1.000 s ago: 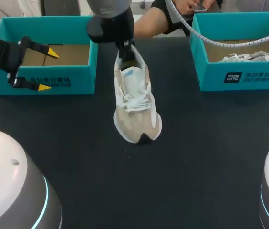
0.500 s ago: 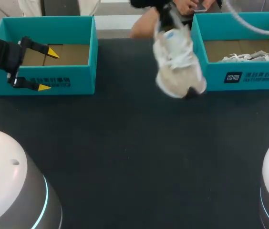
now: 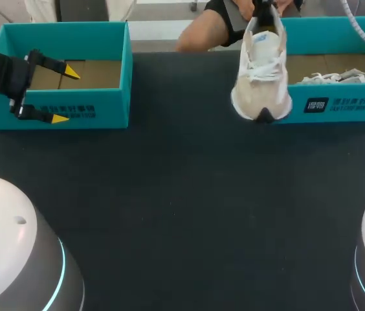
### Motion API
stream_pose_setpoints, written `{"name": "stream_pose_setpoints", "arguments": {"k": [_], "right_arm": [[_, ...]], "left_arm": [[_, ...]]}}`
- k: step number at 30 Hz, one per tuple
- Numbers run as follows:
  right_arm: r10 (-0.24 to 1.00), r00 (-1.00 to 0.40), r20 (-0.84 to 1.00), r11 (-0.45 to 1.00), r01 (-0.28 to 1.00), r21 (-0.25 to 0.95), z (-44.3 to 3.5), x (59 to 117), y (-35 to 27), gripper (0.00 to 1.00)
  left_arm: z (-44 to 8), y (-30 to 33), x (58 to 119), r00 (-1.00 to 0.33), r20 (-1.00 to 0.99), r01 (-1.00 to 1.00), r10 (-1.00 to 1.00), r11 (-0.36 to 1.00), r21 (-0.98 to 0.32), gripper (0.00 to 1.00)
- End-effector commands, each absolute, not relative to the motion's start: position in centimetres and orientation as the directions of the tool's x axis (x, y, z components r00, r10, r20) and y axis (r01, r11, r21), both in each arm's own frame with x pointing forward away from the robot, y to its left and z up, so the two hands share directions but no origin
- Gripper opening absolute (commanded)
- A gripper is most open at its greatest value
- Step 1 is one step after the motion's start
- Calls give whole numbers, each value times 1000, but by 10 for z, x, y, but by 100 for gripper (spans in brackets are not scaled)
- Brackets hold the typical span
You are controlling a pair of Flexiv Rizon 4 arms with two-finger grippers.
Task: Take the shoe out of the shoebox, open the shoe tongue, remove and reinsert the insole, then place the shoe into the shoebox
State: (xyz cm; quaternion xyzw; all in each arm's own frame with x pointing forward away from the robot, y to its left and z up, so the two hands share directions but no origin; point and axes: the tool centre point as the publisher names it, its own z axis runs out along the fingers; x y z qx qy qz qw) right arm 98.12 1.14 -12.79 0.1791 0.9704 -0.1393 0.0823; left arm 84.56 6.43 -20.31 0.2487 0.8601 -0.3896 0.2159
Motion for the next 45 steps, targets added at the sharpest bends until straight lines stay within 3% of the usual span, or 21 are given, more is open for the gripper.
{"name": "stream_pose_setpoints", "arguments": {"k": [1, 10, 15, 24, 28, 30, 45], "right_arm": [[323, -922, -215, 902, 368, -224, -127, 977, 8, 0], [342, -918, -200, 901, 381, -206, -131, 985, -6, 0], [368, -890, -270, 873, 430, -229, -134, 1018, -55, 0], [288, -892, -348, 863, 400, -310, -133, 1077, -150, 0], [264, -902, -341, 877, 372, -305, -132, 1101, -188, 0], [316, -887, -336, 868, 414, -275, -134, 1109, -201, 0], [316, -887, -336, 868, 414, -275, -134, 1109, -201, 0]], "left_arm": [[-203, 64, 845, -784, -563, 595, 261, 575, -562, 100], [-203, 64, 845, -784, -563, 595, 261, 575, -562, 100], [-203, 64, 845, -784, -563, 595, 261, 575, -562, 100], [-203, 64, 845, -784, -563, 595, 261, 575, -562, 100], [-203, 64, 845, -784, -563, 595, 261, 575, -562, 100], [-203, 64, 845, -784, -563, 595, 261, 575, -562, 100], [-203, 64, 845, -784, -563, 595, 261, 575, -562, 100]]}}
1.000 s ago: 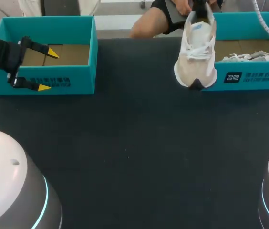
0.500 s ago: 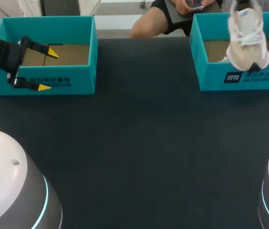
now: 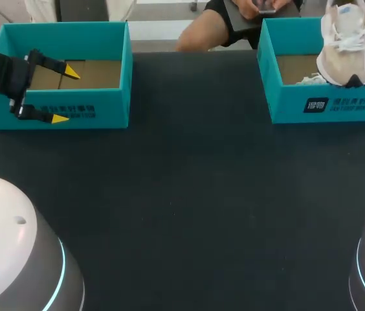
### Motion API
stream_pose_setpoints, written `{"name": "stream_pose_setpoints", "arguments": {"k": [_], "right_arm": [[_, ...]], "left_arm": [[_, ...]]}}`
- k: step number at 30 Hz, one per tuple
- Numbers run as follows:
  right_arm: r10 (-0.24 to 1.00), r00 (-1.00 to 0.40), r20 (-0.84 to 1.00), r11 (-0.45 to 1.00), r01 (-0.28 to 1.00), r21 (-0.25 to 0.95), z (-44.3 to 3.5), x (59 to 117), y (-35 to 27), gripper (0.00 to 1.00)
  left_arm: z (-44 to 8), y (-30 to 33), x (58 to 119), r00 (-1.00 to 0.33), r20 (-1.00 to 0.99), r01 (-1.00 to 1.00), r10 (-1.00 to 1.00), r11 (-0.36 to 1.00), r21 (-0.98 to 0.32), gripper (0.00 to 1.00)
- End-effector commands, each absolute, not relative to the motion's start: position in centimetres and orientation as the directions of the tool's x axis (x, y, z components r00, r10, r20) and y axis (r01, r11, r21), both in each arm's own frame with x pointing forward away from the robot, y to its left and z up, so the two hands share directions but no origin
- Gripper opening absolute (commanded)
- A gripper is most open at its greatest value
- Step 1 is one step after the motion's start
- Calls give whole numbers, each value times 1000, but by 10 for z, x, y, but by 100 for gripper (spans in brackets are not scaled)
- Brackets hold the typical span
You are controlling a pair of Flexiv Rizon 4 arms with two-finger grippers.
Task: Take the shoe out of the shoebox, open the shoe tongue, remove and reinsert the insole, then place the shoe into the shoebox
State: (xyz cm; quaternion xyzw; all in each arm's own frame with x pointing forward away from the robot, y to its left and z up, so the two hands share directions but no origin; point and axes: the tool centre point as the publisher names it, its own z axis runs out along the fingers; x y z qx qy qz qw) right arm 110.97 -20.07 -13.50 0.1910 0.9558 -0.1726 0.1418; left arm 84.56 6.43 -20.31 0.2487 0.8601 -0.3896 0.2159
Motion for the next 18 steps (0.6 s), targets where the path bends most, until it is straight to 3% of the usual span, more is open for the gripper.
{"name": "stream_pose_setpoints", "arguments": {"k": [1, 7, 18], "right_arm": [[316, -887, -336, 868, 414, -275, -134, 1109, -201, 0], [316, -887, -336, 868, 414, -275, -134, 1109, -201, 0], [290, -888, -357, 891, 387, -238, -149, 1173, -263, 0]], "left_arm": [[-203, 64, 845, -784, -563, 595, 261, 575, -562, 100], [-203, 64, 845, -784, -563, 595, 261, 575, -562, 100], [-203, 64, 845, -784, -563, 595, 261, 575, -562, 100]]}}
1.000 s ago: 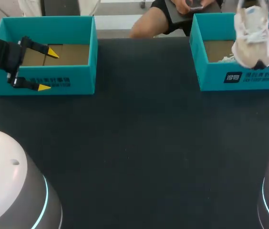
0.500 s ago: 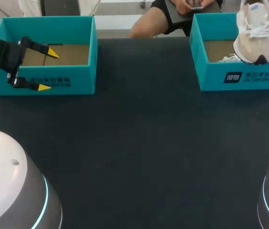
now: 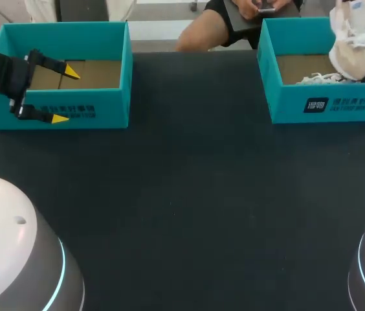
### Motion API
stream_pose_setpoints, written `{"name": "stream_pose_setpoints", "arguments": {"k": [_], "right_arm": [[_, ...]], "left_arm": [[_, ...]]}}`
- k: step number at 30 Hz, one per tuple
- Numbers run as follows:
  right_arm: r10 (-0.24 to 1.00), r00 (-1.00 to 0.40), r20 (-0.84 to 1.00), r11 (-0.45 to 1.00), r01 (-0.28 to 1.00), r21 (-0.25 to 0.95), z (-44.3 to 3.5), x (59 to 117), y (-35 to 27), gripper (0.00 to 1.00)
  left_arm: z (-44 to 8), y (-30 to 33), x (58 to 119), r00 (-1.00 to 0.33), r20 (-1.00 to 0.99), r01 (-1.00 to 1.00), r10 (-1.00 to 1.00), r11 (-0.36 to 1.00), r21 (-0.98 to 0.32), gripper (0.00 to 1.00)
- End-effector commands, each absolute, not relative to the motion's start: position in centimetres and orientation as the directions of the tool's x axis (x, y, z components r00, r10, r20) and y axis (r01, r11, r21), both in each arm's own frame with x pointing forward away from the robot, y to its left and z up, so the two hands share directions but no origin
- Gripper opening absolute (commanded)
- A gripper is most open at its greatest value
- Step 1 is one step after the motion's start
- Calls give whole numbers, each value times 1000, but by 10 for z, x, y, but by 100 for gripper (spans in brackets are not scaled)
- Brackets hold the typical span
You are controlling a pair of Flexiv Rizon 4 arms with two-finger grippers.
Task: Take the shoe out of the shoebox, open the shoe tongue, remove and reinsert the insole, then place the shoe into the shoebox
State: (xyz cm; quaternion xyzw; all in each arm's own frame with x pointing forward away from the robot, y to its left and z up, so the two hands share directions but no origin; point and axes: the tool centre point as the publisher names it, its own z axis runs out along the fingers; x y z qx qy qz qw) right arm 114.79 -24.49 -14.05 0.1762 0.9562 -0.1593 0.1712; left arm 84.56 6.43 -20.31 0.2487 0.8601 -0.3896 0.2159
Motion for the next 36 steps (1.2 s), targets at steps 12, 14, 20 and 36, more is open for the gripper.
{"name": "stream_pose_setpoints", "arguments": {"k": [12, 14, 20, 36], "right_arm": [[635, -675, -377, 668, 724, -170, -156, 1205, -330, 0], [797, -465, -385, 480, 875, -63, -154, 1201, -342, 0], [912, 298, -282, -246, 947, 205, -149, 1181, -358, 0], [884, 408, -230, -381, 912, 155, -154, 1178, -361, 0]], "left_arm": [[-203, 64, 845, -784, -563, 595, 261, 575, -562, 100], [-203, 64, 845, -784, -563, 595, 261, 575, -562, 100], [-203, 64, 845, -784, -563, 595, 261, 575, -562, 100], [-203, 64, 845, -784, -563, 595, 261, 575, -562, 100]]}}
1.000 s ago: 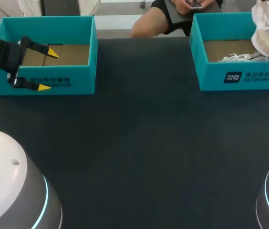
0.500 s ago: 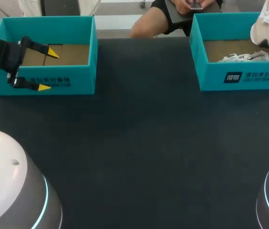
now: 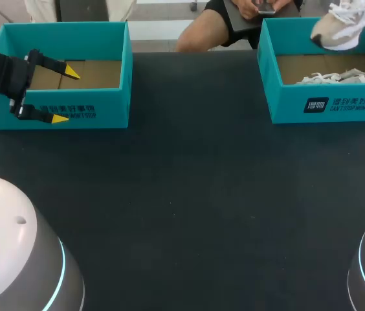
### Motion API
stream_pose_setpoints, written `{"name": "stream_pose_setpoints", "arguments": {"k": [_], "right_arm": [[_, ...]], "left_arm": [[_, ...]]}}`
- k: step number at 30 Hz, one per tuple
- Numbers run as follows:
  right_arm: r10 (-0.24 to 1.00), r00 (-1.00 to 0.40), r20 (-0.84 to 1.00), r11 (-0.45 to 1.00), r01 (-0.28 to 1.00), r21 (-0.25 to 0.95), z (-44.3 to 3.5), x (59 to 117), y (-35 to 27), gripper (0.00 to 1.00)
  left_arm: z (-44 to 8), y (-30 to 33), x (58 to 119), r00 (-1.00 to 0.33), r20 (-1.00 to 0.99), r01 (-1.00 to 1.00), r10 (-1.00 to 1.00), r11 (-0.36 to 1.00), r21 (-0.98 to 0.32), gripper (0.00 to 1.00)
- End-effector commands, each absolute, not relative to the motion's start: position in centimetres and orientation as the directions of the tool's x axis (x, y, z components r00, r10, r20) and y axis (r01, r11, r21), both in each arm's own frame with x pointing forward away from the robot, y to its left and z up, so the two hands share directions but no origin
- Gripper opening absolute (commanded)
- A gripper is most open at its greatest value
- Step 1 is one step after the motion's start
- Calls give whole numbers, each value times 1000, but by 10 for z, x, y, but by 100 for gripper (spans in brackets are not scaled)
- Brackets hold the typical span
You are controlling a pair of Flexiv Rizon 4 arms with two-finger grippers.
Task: Take the shoe out of the shoebox, open the shoe tongue, remove and reinsert the insole, then place the shoe into the shoebox
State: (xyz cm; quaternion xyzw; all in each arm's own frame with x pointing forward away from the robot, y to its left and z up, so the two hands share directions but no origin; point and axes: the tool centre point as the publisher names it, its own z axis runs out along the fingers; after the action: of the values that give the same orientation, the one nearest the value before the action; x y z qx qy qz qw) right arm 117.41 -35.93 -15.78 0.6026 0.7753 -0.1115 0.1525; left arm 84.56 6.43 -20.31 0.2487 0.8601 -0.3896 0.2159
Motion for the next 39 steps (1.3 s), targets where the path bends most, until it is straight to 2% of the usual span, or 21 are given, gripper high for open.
{"name": "stream_pose_setpoints", "arguments": {"k": [1, 13, 23, 39], "right_arm": [[884, 408, -230, -381, 912, 155, -154, 1178, -361, 0], [886, 404, -229, -375, 913, 162, -153, 1177, -361, 0], [920, 312, -239, -274, 945, 179, -153, 1174, -354, 0], [932, 261, -250, -237, 964, 125, -205, 1153, -339, 0]], "left_arm": [[-203, 64, 845, -784, -563, 595, 261, 575, -562, 100], [-203, 64, 845, -784, -563, 595, 261, 575, -562, 100], [-203, 64, 845, -784, -563, 595, 261, 575, -562, 100], [-203, 64, 845, -784, -563, 595, 261, 575, -562, 100]]}}
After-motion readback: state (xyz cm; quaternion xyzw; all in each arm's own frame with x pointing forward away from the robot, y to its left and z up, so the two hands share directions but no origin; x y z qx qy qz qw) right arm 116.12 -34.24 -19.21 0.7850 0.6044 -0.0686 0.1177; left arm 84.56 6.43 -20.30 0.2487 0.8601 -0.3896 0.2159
